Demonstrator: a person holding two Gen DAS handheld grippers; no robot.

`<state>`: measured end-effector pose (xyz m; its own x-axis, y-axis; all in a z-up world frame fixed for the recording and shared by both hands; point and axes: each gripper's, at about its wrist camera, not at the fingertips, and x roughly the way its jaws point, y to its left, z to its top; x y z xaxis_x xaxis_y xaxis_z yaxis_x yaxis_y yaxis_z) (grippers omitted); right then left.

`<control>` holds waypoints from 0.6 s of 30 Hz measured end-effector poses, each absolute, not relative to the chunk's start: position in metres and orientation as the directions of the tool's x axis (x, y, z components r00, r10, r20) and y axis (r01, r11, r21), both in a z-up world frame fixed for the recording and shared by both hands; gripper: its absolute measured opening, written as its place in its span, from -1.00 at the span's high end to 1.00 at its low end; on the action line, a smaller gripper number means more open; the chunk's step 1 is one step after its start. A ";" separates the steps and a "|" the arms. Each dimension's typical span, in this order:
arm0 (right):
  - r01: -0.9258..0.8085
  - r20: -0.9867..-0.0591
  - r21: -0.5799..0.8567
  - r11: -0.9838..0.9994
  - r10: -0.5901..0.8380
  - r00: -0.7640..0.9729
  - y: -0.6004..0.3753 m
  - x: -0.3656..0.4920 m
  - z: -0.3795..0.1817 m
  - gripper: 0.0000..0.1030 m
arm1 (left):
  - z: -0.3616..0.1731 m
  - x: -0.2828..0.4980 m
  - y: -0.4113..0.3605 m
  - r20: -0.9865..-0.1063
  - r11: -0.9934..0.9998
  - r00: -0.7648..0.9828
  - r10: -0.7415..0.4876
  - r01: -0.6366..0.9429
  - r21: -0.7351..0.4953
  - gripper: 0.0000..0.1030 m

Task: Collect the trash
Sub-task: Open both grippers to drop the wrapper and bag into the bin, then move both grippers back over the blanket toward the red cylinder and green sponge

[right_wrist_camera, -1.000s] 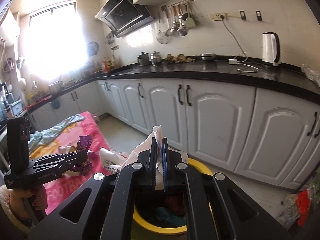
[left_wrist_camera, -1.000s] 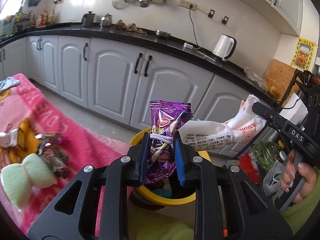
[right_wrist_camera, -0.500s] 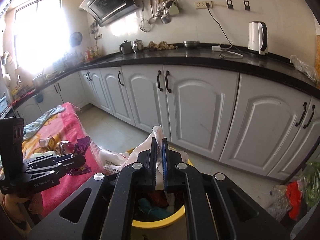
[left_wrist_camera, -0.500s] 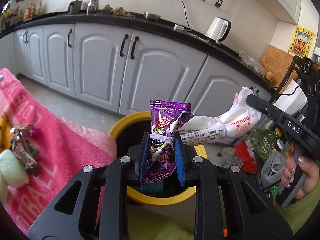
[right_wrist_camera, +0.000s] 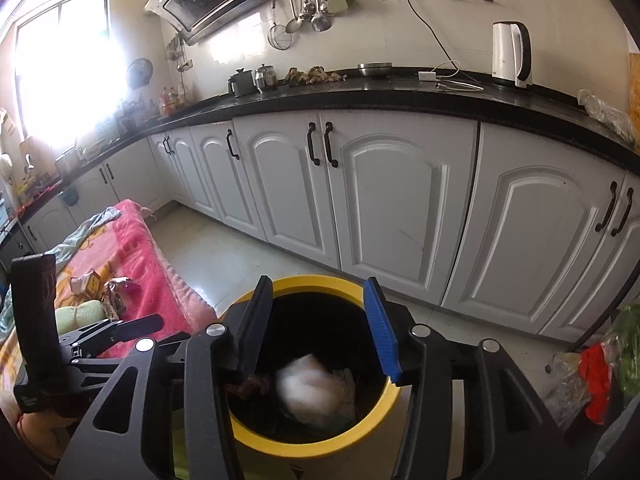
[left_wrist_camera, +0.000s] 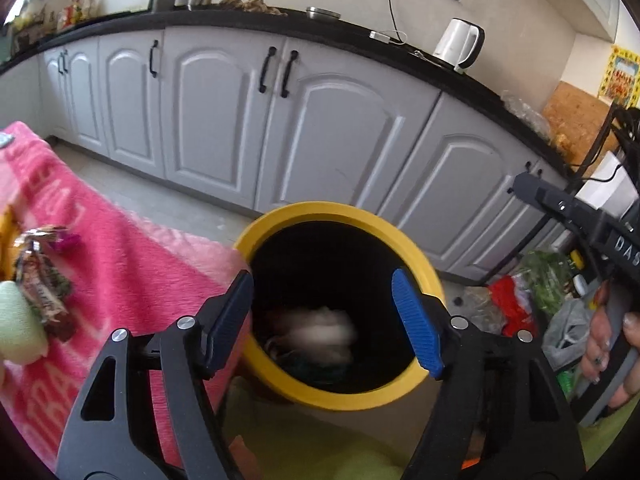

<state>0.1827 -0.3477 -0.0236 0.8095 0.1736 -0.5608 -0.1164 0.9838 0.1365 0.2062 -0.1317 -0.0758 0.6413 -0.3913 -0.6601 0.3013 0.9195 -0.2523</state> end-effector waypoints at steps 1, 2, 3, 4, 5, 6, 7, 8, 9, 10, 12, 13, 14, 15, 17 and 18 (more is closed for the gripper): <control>-0.113 -0.559 0.136 0.984 0.171 0.812 -0.348 0.182 -0.024 -0.07 | -0.075 0.205 -0.129 -0.660 0.923 0.647 -0.383 0.295 -0.247 -0.37; -0.111 -0.557 0.137 0.984 0.169 0.813 -0.348 0.182 -0.023 -0.10 | -0.074 0.203 -0.125 -0.659 0.926 0.652 -0.376 0.287 -0.246 -0.47; -0.112 -0.555 0.142 0.984 0.173 0.814 -0.348 0.181 -0.023 -0.13 | -0.073 0.202 -0.123 -0.658 0.927 0.654 -0.374 0.282 -0.247 -0.52; -0.114 -0.552 0.146 0.983 0.177 0.815 -0.348 0.180 -0.023 -0.16 | -0.072 0.201 -0.119 -0.656 0.929 0.658 -0.369 0.271 -0.250 -0.60; -0.118 -0.551 0.149 0.982 0.181 0.814 -0.349 0.181 -0.022 -0.16 | -0.071 0.200 -0.114 -0.655 0.932 0.663 -0.363 0.259 -0.254 -0.67; -0.123 -0.549 0.150 0.981 0.186 0.815 -0.348 0.180 -0.022 -0.16 | -0.070 0.199 -0.111 -0.655 0.934 0.666 -0.357 0.251 -0.254 -0.70; -0.126 -0.546 0.152 0.980 0.189 0.816 -0.348 0.179 -0.021 -0.17 | -0.069 0.197 -0.108 -0.655 0.937 0.671 -0.348 0.240 -0.252 -0.78; -0.129 -0.543 0.157 0.979 0.194 0.817 -0.347 0.178 -0.020 -0.21 | -0.067 0.195 -0.103 -0.653 0.941 0.678 -0.339 0.229 -0.251 -0.79; -0.131 -0.537 0.162 0.978 0.199 0.820 -0.346 0.177 -0.020 -0.42 | -0.066 0.194 -0.099 -0.652 0.943 0.682 -0.333 0.220 -0.251 -0.79; -0.134 -0.529 0.163 0.977 0.201 0.824 -0.346 0.175 -0.019 -0.47 | -0.065 0.193 -0.096 -0.651 0.944 0.685 -0.328 0.211 -0.254 -0.79; -0.145 -0.525 0.159 0.977 0.208 0.825 -0.343 0.174 -0.017 -0.47 | -0.061 0.190 -0.085 -0.646 0.946 0.695 -0.317 0.186 -0.264 -0.79; -0.149 -0.523 0.158 0.976 0.211 0.826 -0.341 0.173 -0.016 -0.48 | -0.059 0.188 -0.081 -0.643 0.948 0.700 -0.311 0.176 -0.266 -0.79; -0.156 -0.520 0.158 0.975 0.216 0.826 -0.339 0.172 -0.015 -0.48 | -0.057 0.186 -0.076 -0.636 0.949 0.708 -0.305 0.167 -0.269 -0.79; -0.163 -0.517 0.159 0.974 0.223 0.826 -0.337 0.171 -0.014 -0.48 | -0.055 0.184 -0.072 -0.633 0.949 0.713 -0.302 0.161 -0.271 -0.79; -0.174 -0.513 0.154 0.973 0.230 0.827 -0.333 0.169 -0.012 -0.50 | -0.051 0.180 -0.063 -0.624 0.951 0.726 -0.289 0.143 -0.274 -0.79; -0.181 -0.510 0.153 0.972 0.234 0.828 -0.331 0.168 -0.011 -0.53 | -0.049 0.177 -0.059 -0.620 0.952 0.732 -0.283 0.135 -0.274 -0.79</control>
<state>0.1685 -0.3309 -0.0112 0.8277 0.2344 -0.5099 -0.1808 0.9715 0.1533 0.1774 -0.0593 -0.0487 0.7316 -0.2828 -0.6203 0.1355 0.9521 -0.2742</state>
